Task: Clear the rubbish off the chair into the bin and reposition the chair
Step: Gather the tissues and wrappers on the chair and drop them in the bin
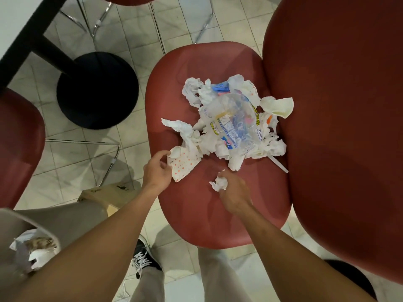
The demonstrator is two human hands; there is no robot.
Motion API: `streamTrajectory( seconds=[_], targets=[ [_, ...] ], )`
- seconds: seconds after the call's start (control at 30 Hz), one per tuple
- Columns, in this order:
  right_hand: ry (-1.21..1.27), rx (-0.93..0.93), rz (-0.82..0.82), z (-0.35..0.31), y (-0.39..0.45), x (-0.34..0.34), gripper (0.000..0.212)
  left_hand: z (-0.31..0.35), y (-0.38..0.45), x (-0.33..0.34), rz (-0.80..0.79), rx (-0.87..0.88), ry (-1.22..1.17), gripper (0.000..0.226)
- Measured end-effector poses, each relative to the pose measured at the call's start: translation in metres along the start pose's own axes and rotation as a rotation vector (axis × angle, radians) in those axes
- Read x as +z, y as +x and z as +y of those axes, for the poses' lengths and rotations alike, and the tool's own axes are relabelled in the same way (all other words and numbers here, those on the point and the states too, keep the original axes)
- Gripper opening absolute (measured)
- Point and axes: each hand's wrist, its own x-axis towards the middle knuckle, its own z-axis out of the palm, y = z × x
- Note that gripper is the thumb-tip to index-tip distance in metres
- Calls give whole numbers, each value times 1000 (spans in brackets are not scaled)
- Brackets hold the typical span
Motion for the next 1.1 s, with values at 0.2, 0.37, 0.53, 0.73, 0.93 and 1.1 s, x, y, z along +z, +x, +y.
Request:
streamTrajectory(
  seconds=[0.2, 0.37, 0.53, 0.73, 0.93, 1.1],
  targets=[
    [74, -60, 37, -19, -23, -13, 39, 11, -23, -13, 6, 9, -58, 37],
    [93, -86, 34, -53, -50, -26, 42, 17, -59, -43, 3, 12, -91, 44],
    [24, -160, 6, -94, -83, -25, 44, 0, -102, -83, 38, 16, -251, 38],
    [-30, -260, -23, -141, -128, -1, 43, -36, -148, -138, 113, -1, -330, 32],
    [-120, -356, -70, -193, -172, 48, 46, -89, -185, -200, 239, -58, -376, 24],
    [-153, -373, -144, -237, -197, 95, 47, -139, -205, -243, 312, -91, -455, 27]
  ],
)
